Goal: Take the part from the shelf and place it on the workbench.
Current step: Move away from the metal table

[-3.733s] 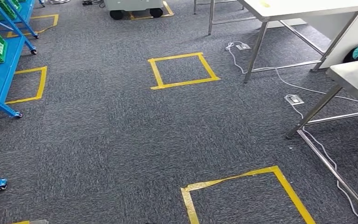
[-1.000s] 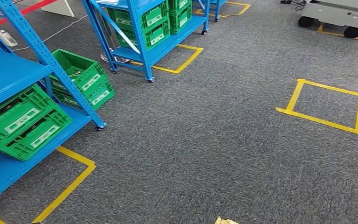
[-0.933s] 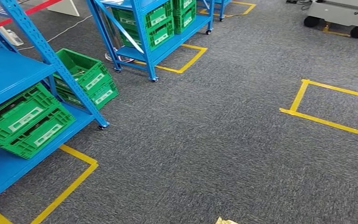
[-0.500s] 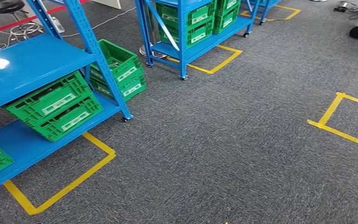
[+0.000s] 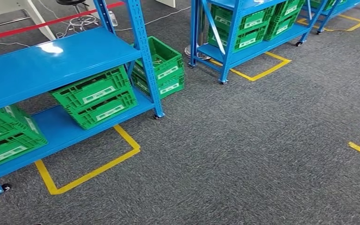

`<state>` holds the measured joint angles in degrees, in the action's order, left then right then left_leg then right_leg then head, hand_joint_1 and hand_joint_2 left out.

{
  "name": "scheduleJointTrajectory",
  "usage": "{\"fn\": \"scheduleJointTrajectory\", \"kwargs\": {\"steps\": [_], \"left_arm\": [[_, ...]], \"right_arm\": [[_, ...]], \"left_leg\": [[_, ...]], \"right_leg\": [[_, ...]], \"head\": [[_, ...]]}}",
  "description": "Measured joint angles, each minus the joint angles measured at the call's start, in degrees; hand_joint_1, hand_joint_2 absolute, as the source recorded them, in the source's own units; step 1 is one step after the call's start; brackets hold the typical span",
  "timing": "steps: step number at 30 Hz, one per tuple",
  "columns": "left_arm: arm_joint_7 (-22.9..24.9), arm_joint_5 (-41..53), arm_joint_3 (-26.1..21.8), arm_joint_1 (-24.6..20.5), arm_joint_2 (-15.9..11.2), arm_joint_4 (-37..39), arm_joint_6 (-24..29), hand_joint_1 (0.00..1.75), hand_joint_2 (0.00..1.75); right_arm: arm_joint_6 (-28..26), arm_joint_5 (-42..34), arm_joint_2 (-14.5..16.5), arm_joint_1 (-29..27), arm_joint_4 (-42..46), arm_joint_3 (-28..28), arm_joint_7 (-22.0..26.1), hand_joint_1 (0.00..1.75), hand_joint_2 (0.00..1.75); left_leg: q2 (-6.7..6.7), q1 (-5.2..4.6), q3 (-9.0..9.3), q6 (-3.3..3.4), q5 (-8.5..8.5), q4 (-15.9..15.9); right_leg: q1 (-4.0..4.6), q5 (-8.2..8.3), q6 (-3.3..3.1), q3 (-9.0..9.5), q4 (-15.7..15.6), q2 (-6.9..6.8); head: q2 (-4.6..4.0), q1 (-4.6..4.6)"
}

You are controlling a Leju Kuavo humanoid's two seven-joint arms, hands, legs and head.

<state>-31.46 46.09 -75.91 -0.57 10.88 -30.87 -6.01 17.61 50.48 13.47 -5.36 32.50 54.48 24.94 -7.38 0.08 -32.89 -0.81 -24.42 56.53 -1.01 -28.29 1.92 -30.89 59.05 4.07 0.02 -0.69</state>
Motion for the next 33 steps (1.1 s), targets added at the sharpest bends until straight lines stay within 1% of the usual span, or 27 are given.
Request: {"fn": "scheduleJointTrajectory", "kwargs": {"steps": [1,2,3,5,6,7,8,9,10,11,13,14,16,17,18,20,21,22,23,24,25,27,28,29,31,32,33], "left_arm": [[-0.06,0.08,-0.16,0.14,0.02,-0.01,0.0,0.0,0.0],[-0.11,0.15,-0.34,0.19,0.06,-0.03,0.0,0.0,0.0],[-0.16,0.2,-0.5,0.13,0.1,-0.04,0.0,0.0,0.0],[-0.22,0.28,-0.68,-0.17,0.19,-0.06,-0.01,0.0,0.0],[-0.23,0.32,-0.72,-0.3,0.21,-0.06,-0.02,0.0,0.0],[-0.24,0.36,-0.74,-0.32,0.22,-0.06,-0.03,0.0,0.0],[-0.25,0.41,-0.77,-0.27,0.23,-0.06,-0.03,0.0,0.0],[-0.25,0.46,-0.8,-0.18,0.23,-0.06,-0.03,0.0,0.0],[-0.26,0.51,-0.84,-0.1,0.22,-0.06,-0.03,0.0,0.0],[-0.26,0.56,-0.86,-0.12,0.21,-0.06,-0.03,0.0,0.0],[-0.28,0.66,-0.87,-0.4,0.21,-0.06,-0.08,0.0,0.0],[-0.29,0.69,-0.89,-0.46,0.21,-0.06,-0.11,0.0,0.0],[-0.29,0.71,-1.02,-0.28,0.23,-0.06,-0.17,0.0,0.0],[-0.29,0.71,-1.09,-0.15,0.28,-0.07,-0.17,0.0,0.0],[-0.29,0.71,-1.15,-0.12,0.31,-0.08,-0.17,0.0,0.0],[-0.29,0.71,-1.19,-0.28,0.36,-0.1,-0.17,0.0,0.0],[-0.29,0.72,-1.19,-0.36,0.36,-0.1,-0.17,0.0,0.0],[-0.29,0.75,-1.2,-0.39,0.38,-0.1,-0.18,0.0,0.0],[-0.29,0.78,-1.22,-0.38,0.43,-0.1,-0.19,0.0,0.0],[-0.29,0.82,-1.23,-0.36,0.46,-0.1,-0.19,0.0,0.0],[-0.29,0.86,-1.24,-0.36,0.49,-0.1,-0.2,0.0,0.0],[-0.3,0.97,-1.25,-0.42,0.48,-0.11,-0.26,0.0,0.0],[-0.31,1.05,-1.25,-0.44,0.45,-0.13,-0.3,0.0,0.0],[-0.32,1.15,-1.27,-0.42,0.43,-0.14,-0.33,0.0,0.0],[-0.35,1.27,-1.44,-0.24,0.38,-0.15,-0.37,0.0,0.0],[-0.35,1.29,-1.56,-0.14,0.4,-0.16,-0.39,0.0,0.0],[-0.36,1.31,-1.67,-0.13,0.42,-0.16,-0.4,0.0,0.0]], "right_arm": [[0.01,0.08,0.02,0.06,0.01,0.08,0.02,0.0,0.0],[0.01,0.15,0.04,0.13,0.03,0.15,0.05,0.0,0.0],[0.03,0.2,0.07,0.15,0.06,0.25,0.1,0.0,0.0],[0.11,0.3,0.1,0.02,0.11,0.45,0.18,0.0,0.0],[0.15,0.35,0.1,-0.07,0.11,0.53,0.19,0.0,0.0],[0.17,0.39,0.1,-0.09,0.11,0.57,0.19,0.0,0.0],[0.19,0.44,0.1,-0.05,0.11,0.61,0.19,0.0,0.0],[0.19,0.5,0.1,0.03,0.11,0.64,0.2,0.0,0.0],[0.21,0.55,0.11,0.11,0.11,0.66,0.24,0.0,0.0],[0.26,0.61,0.13,0.17,0.12,0.68,0.29,0.0,0.0],[0.39,0.69,0.15,0.22,0.13,0.8,0.42,0.0,0.0],[0.45,0.73,0.15,0.27,0.14,0.87,0.45,0.0,0.0],[0.52,0.85,0.16,0.48,0.19,0.95,0.49,0.0,0.0],[0.55,0.91,0.17,0.56,0.24,0.97,0.5,0.0,0.0],[0.56,0.98,0.17,0.58,0.27,1.0,0.51,0.0,0.0],[0.58,1.05,0.17,0.37,0.31,1.17,0.51,0.0,0.0],[0.6,1.09,0.17,0.23,0.31,1.29,0.5,0.0,0.0],[0.61,1.15,0.18,0.11,0.31,1.4,0.5,0.0,0.0],[0.62,1.21,0.18,0.07,0.31,1.5,0.51,0.0,0.0],[0.63,1.27,0.18,0.07,0.31,1.58,0.52,0.0,0.0],[0.62,1.34,0.17,0.1,0.31,1.66,0.54,0.0,0.0],[0.63,1.49,0.2,0.18,0.31,1.85,0.55,0.0,0.0],[0.63,1.59,0.22,0.21,0.31,1.91,0.57,0.0,0.0],[0.64,1.67,0.24,0.25,0.31,1.95,0.59,0.0,0.0],[0.64,1.77,0.27,0.33,0.31,1.96,0.63,0.0,0.0],[0.64,1.78,0.27,0.36,0.32,1.99,0.66,0.0,0.0],[0.63,1.8,0.28,0.38,0.34,2.04,0.72,0.0,0.0]], "left_leg": [[0.06,0.06,-0.16,-0.31,0.03,0.01],[1.03,0.04,-0.55,-0.6,-0.45,0.63],[2.51,-0.03,-1.4,-0.85,-1.6,2.35],[5.71,-0.11,-4.61,-1.27,-5.3,9.07],[6.33,-0.07,-6.42,-1.41,-6.9,12.87],[6.59,-0.04,-7.61,-1.48,-7.62,15.46],[6.71,-0.03,-7.79,-1.49,-7.23,16.04],[6.92,-0.03,-6.81,-1.43,-5.83,14.31],[7.49,-0.07,-4.87,-1.3,-3.88,10.81],[8.81,-0.21,-2.65,-1.16,-2.24,6.7],[10.72,-0.54,0.24,-0.58,-0.8,1.13],[11.01,-0.71,0.59,-0.29,-0.9,0.2],[9.78,-0.68,0.61,0.42,-0.83,-0.16],[9.24,-0.53,0.69,0.75,-0.72,-0.31],[8.68,-0.34,0.8,1.1,-0.57,-0.45],[7.46,-0.13,0.86,1.53,-0.45,-0.52],[6.71,-0.12,0.85,1.64,-0.44,-0.51],[5.92,-0.12,0.86,1.68,-0.45,-0.5],[5.14,-0.12,0.89,1.7,-0.47,-0.48],[4.33,-0.09,0.97,1.67,-0.48,-0.46],[3.52,-0.03,1.07,1.57,-0.51,-0.42],[1.97,0.05,1.07,1.06,-0.64,-0.14],[1.33,0.05,0.93,0.7,-0.65,-0.04],[0.73,0.1,0.73,0.3,-0.56,-0.02],[-0.3,0.31,0.36,-0.43,-0.24,-0.23],[0.21,0.33,0.16,-0.75,-0.38,0.0],[1.44,0.27,-0.42,-1.04,-1.14,1.09]], "right_leg": [[0.03,0.16,-0.42,0.12,-0.06,-0.63],[0.02,0.32,-0.84,0.12,-0.16,-1.27],[0.01,0.44,-1.21,0.13,-0.3,-2.02],[0.2,0.43,-1.68,0.09,-0.41,-3.72],[0.31,0.38,-1.78,0.04,-0.4,-4.62],[0.38,0.33,-1.83,0.03,-0.4,-5.48],[0.41,0.28,-1.88,0.04,-0.4,-6.27],[0.42,0.23,-1.86,0.1,-0.4,-6.98],[0.43,0.16,-1.8,0.22,-0.4,-7.64],[0.51,0.05,-1.66,0.35,-0.39,-8.24],[0.82,-0.3,-1.14,0.46,-0.37,-9.33],[0.96,-0.44,-0.86,0.54,-0.45,-9.86],[0.95,-0.64,-0.23,0.99,-0.66,-10.62],[0.89,-1.03,0.1,0.99,-0.29,-9.97],[0.82,-1.94,0.4,0.57,1.03,-8.73],[0.71,-5.27,0.78,-2.34,7.47,-5.61],[0.67,-6.88,0.86,-4.32,11.46,-4.8],[0.66,-7.7,0.9,-6.0,14.49,-4.43],[0.65,-7.37,0.91,-6.85,15.54,-4.28],[0.6,-5.89,0.89,-6.59,14.23,-4.16],[0.49,-3.63,0.87,-5.31,10.89,-3.74],[0.03,-0.25,0.86,-2.06,3.29,-1.05],[-0.11,0.39,0.76,-0.96,0.97,0.08],[-0.13,0.35,0.56,-0.44,0.05,0.8],[0.02,0.48,-0.17,-0.16,-0.13,-0.17],[0.02,0.61,-0.57,-0.08,-0.21,-0.8],[-0.01,0.72,-0.97,-0.06,-0.32,-1.56]], "head": [[0.0,-0.02],[0.0,0.19],[0.0,0.43],[0.0,0.9],[0.0,0.93],[0.0,0.93],[0.0,0.93],[0.0,0.94],[0.0,0.95],[0.0,0.96],[0.0,0.96],[0.0,0.93],[0.0,0.86],[0.0,0.77],[0.0,0.62],[0.0,0.22],[0.0,0.12],[0.0,0.07],[0.0,0.04],[0.0,0.05],[0.0,0.04],[0.0,0.05],[0.0,0.08],[0.0,0.1],[0.0,0.11],[0.0,0.16],[0.0,0.4]]}}
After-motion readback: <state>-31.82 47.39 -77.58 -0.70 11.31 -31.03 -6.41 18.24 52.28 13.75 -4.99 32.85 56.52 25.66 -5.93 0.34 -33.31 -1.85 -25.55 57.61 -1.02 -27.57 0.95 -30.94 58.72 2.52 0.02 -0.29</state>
